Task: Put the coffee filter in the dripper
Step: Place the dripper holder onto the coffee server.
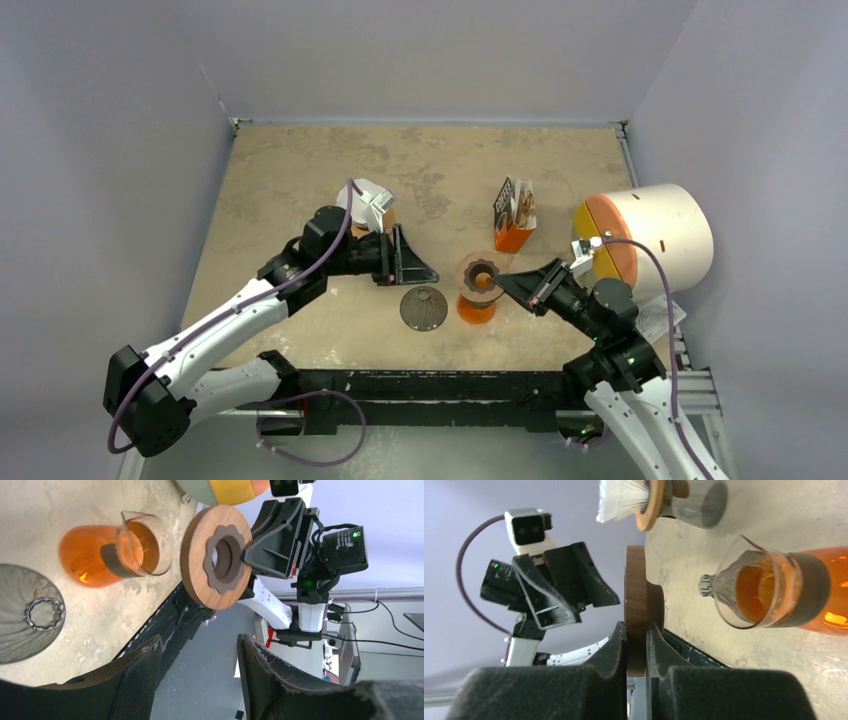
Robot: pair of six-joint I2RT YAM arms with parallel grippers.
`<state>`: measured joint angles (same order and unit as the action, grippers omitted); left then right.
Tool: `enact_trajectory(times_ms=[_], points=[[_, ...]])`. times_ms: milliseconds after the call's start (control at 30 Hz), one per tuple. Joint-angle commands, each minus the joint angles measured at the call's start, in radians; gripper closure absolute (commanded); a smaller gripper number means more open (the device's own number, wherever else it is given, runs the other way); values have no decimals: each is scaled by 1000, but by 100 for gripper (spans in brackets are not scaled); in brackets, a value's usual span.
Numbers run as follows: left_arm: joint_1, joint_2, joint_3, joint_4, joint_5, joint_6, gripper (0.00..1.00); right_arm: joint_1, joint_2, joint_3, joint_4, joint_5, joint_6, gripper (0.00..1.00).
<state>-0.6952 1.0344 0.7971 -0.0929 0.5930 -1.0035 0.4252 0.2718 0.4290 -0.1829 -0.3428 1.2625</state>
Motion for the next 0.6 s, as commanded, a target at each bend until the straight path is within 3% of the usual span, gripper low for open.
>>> enact_trajectory(times_ms=[0, 133, 233, 367, 567], points=[[-3, -20, 43, -113, -19, 96, 45, -2, 29, -49, 77, 40, 53, 100], [-4, -30, 41, -129, -12, 105, 44, -2, 52, -106, 166, 39, 92, 100], [-4, -44, 38, -146, -11, 111, 38, -2, 55, -141, 206, 50, 116, 100], [-3, -59, 32, -166, -15, 117, 30, -2, 71, -164, 228, 59, 123, 100], [-3, -72, 31, -180, -22, 121, 27, -1, 76, -179, 228, 63, 126, 100]])
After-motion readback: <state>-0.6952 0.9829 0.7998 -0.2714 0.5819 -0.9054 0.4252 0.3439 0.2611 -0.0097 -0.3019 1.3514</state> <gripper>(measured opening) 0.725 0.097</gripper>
